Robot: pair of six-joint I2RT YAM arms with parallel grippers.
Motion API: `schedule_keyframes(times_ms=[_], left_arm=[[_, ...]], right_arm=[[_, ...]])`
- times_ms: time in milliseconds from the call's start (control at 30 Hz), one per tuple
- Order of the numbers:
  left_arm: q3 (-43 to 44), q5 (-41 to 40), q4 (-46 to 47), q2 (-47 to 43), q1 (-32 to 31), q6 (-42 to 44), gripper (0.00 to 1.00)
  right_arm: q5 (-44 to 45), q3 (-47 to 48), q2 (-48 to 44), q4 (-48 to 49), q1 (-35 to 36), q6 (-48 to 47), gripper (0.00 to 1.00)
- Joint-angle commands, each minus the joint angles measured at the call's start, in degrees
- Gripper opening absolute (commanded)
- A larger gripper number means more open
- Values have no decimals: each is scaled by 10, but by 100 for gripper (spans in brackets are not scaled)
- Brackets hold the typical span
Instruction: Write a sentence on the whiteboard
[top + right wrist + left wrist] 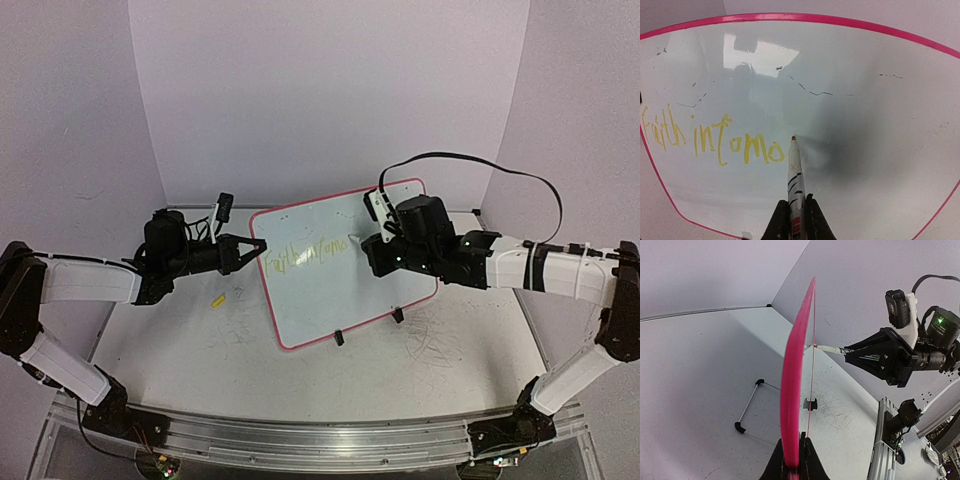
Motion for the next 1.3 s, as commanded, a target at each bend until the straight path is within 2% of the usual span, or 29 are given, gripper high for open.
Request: schedule_keyframes(times_ms=[0, 467, 1267], left_arm=[[18, -10, -37, 0, -5, 42, 0], [15, -11, -39, -2, -6, 44, 0], [11, -13, -39, -4, -7, 44, 0]], right_arm=[[15, 4, 8, 10, 0, 2, 0], [18, 15, 27, 3, 0, 3, 0], [2, -23, -12, -29, 6, 23, 0]])
